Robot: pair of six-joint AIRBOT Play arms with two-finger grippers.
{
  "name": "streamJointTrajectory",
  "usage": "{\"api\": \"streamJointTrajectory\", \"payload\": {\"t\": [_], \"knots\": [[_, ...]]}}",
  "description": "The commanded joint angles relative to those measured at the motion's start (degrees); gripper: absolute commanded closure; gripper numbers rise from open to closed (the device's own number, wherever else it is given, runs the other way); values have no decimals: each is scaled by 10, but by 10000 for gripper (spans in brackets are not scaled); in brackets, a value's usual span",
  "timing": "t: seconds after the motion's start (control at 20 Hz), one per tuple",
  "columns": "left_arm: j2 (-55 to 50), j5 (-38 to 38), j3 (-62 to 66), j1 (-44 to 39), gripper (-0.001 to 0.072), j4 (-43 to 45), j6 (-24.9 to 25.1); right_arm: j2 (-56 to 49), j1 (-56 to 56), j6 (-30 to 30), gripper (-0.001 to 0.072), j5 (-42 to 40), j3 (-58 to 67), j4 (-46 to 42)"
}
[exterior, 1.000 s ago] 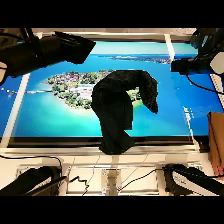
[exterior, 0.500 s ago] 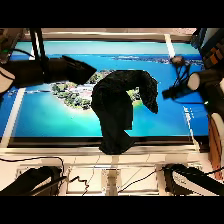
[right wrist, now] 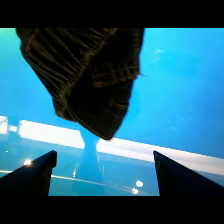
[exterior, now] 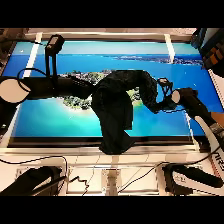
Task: Fold the clothes and pants, and hang the long-sleeved shirts on hangers.
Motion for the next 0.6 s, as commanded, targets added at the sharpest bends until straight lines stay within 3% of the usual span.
{"api": "streamJointTrajectory", "payload": {"t": [0.0,0.35,0.55], "knots": [[-1,29,-10,0,302,0,0,-24,15,5,17,-62,-5,21],[-22,40,-10,0,301,0,0,-87,47,14,38,-99,-5,-27],[-23,33,-10,0,301,-1,0,-109,47,61,71,-130,-3,-77]]}}
